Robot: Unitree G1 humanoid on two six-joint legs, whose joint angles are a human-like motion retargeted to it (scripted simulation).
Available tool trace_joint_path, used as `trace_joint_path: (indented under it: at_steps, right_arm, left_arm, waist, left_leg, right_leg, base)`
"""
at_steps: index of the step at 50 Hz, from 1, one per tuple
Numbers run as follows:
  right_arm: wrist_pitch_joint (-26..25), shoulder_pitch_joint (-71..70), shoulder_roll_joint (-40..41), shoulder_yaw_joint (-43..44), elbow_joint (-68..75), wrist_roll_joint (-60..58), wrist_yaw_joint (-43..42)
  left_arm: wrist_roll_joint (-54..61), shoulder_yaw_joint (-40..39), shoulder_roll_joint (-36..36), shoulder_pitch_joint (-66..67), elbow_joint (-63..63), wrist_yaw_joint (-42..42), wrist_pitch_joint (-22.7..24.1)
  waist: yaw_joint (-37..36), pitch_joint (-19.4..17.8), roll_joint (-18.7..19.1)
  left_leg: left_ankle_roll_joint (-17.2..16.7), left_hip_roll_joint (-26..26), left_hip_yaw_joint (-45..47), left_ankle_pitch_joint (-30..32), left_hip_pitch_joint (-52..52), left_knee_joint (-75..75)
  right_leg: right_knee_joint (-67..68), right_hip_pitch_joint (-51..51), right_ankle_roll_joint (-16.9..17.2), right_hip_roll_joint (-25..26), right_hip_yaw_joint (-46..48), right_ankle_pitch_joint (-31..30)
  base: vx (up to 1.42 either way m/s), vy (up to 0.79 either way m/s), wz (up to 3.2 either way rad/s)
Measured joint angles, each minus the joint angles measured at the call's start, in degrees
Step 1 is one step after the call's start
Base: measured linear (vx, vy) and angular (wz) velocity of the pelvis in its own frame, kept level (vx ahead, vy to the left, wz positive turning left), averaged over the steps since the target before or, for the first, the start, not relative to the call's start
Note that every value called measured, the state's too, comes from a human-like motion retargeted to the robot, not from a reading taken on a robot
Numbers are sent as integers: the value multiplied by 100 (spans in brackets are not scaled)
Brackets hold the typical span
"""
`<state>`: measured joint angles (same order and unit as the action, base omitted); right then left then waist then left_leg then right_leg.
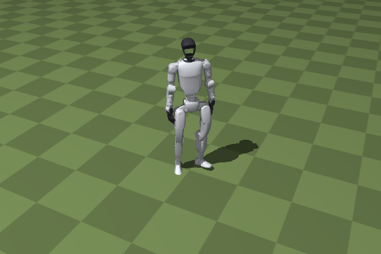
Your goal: In place motions
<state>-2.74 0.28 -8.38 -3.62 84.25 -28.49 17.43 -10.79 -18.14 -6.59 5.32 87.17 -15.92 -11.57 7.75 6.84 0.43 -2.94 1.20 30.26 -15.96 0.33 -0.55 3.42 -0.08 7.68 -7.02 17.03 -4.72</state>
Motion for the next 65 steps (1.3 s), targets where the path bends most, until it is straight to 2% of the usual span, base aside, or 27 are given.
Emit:
trace_joint_path:
  at_steps: [65]
  right_arm:
    - [-1, 1, 1, 39, 10, -32, 21]
  left_arm:
    - [54, 68, -3, -17, 11, -11, -12]
  waist:
    - [-49, 6, 15]
  left_leg:
    - [-28, 7, 38, -40, 3, -8]
  right_leg:
    - [-2, -12, 14, 6, 13, 22]
  base:
    - [0, 0, 0]
